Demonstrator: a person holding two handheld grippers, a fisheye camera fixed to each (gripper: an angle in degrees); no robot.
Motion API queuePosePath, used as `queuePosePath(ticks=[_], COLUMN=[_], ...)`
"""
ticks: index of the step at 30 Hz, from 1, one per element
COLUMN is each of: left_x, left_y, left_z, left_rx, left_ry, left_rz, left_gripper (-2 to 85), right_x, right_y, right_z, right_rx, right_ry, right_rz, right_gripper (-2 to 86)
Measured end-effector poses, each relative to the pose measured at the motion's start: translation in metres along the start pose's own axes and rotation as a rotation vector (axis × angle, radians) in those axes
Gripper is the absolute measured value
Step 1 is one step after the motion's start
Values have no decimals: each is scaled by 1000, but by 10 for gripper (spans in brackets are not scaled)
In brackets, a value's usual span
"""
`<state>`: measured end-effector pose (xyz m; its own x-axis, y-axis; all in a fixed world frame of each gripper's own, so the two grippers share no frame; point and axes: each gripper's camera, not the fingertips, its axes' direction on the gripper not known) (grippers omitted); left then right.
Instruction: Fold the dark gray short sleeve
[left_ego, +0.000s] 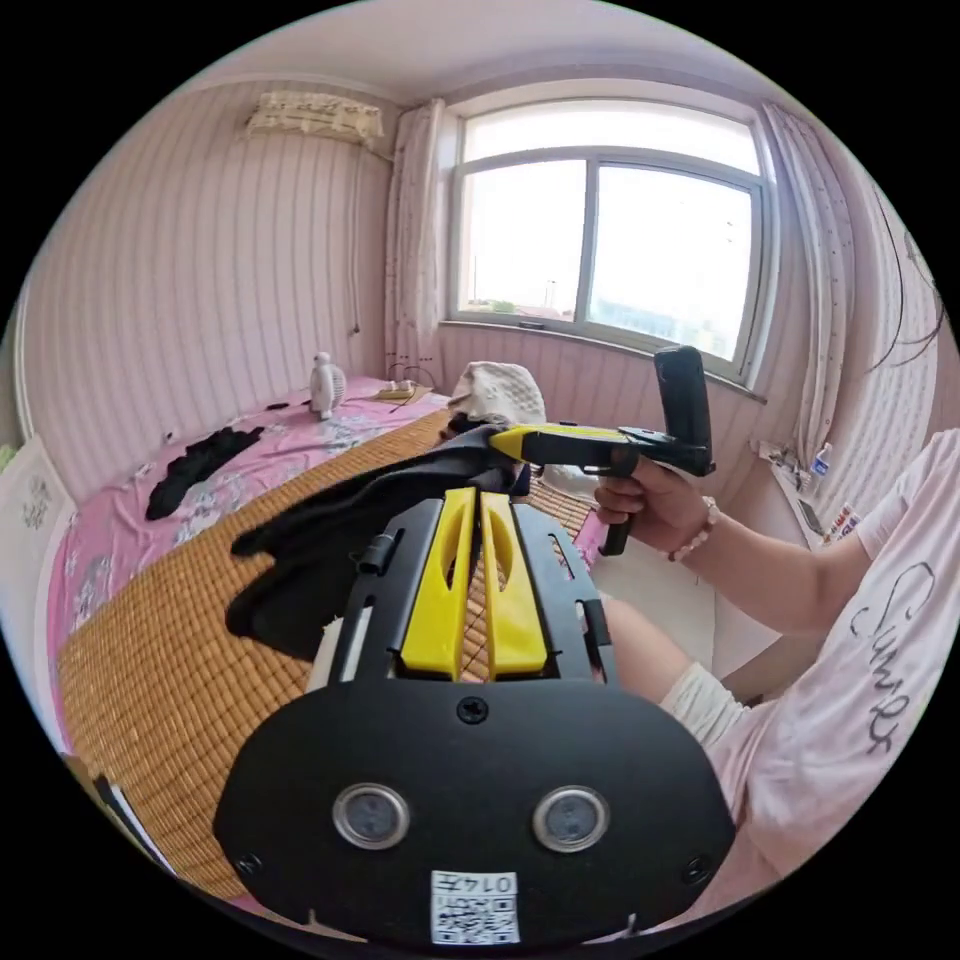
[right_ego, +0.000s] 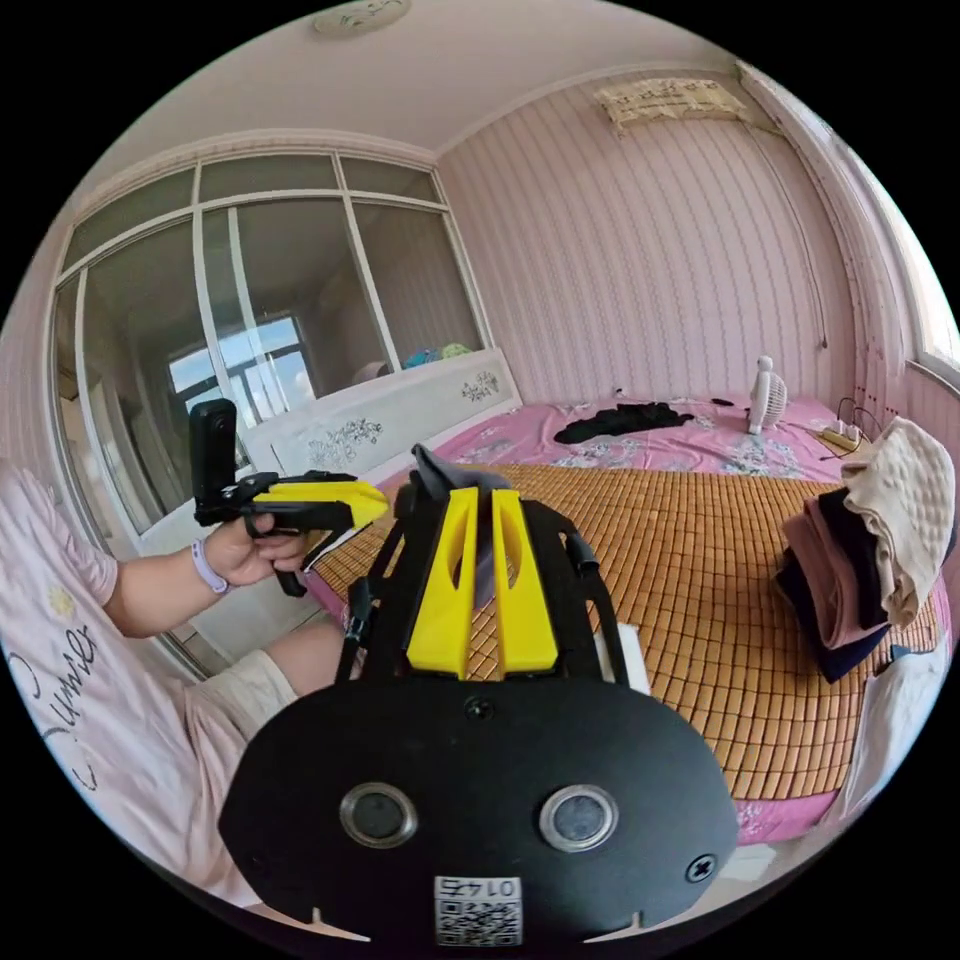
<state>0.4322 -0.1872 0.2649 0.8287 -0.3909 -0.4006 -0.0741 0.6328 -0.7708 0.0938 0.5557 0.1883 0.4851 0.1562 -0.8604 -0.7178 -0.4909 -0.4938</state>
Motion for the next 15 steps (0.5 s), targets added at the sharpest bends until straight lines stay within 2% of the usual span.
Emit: queuePosePath(ticks=[4,5,9,15], left_x=[-46,-62,-105,-148], left_y=[114,154,259,315], left_z=[-67,-82,-122,-124], left_rx=[-123,-200,-349,-373], left_ry=[-161,-218,-279,-182], left_rz=[-185,-264,-476,-527], left_gripper=[-8,-8,1,48], right_x=[0,0,-14,-49], right_y=[68,90,130,120], right_z=[107,130,170,215], right_rx=[-335,-405,-498,-545], right_ry=[32,56,48,122], right_rz=[160,213,283,145], right_gripper=[35,43,76,102])
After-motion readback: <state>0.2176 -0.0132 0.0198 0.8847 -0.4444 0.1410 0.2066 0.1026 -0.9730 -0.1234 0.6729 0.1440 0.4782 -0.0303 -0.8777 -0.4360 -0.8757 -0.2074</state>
